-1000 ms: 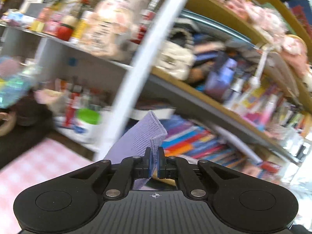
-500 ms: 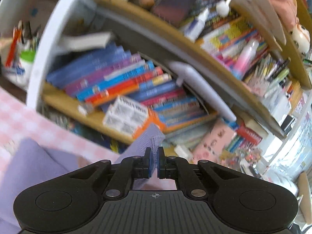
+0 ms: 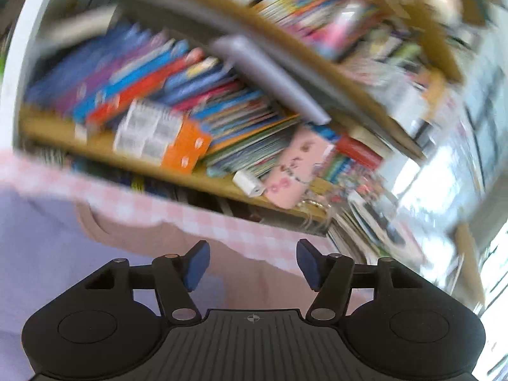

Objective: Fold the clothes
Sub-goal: 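Carry the lavender sleeve across the sweater body and open the left gripper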

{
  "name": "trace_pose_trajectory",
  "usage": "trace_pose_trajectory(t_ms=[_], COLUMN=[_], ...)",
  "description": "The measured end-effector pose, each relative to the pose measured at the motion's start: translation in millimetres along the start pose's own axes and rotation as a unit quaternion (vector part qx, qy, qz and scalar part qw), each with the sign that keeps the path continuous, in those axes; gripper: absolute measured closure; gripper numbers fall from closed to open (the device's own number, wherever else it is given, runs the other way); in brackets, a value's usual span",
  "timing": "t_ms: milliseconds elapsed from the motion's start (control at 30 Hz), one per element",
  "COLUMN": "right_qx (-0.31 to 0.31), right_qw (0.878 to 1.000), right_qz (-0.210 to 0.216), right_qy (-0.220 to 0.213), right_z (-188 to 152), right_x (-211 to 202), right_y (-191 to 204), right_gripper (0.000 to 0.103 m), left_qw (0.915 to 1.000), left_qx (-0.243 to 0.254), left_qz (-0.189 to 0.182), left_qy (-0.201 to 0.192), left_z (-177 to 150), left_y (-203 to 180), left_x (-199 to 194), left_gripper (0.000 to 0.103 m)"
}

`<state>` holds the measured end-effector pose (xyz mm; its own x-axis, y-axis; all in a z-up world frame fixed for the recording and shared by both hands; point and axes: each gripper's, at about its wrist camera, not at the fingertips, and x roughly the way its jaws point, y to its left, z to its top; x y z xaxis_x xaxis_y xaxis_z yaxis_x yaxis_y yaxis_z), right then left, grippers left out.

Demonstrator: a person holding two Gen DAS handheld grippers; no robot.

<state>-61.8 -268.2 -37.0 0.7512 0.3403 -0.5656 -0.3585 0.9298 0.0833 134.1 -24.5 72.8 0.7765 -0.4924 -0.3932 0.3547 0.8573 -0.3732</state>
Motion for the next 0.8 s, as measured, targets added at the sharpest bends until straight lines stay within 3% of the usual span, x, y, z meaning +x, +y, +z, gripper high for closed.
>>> trace_pose_trajectory(t_ms=[67,167,300,400,600,667,800], right_qx=[-0.001,-0.007,-0.011,-0.012,0.017,0.031,0.016], right_qw=[1.0,1.0,1.0,1.0,0.998,0.998,0.998], right_qz=[-0.001,-0.004,-0.007,-0.013,-0.055,-0.054,-0.068], right_qy=[0.0,0.002,0.004,0.004,-0.006,-0.005,0.003], right_z=[-0.1,-0.1,-0.2,-0.3,-3.8,-4.8,-0.1], right_x=[0.2,1.1,1.7,2.0,-4.6,-8.3,-16.6], right_y=[0.2,2.0,3.2,3.7,2.7,2.0,8.7], right_gripper=[0.017,0.017,0.017,0.016,0.024,0.035,0.047], left_qw=[0.9987,0.9925,0.9736,0.9618,0.9681,0.9713,0.9779], left_qx=[0.049,0.102,0.154,0.179,0.156,0.137,0.102], left_qz=[0.01,0.067,0.168,0.205,0.194,0.192,0.182], left_qy=[-0.01,-0.01,0.018,0.031,0.031,0.025,0.016], left_z=[-6.0,-31.9,-77.9,-105.6,-133.7,-136.2,-138.8], left_y=[1.0,14.7,37.9,51.1,74.6,82.7,99.4], left_x=[-33.4,-81.3,-130.9,-159.4,-193.1,-195.1,-199.7], left_gripper=[0.035,0.03,0.027,0.027,0.028,0.029,0.03])
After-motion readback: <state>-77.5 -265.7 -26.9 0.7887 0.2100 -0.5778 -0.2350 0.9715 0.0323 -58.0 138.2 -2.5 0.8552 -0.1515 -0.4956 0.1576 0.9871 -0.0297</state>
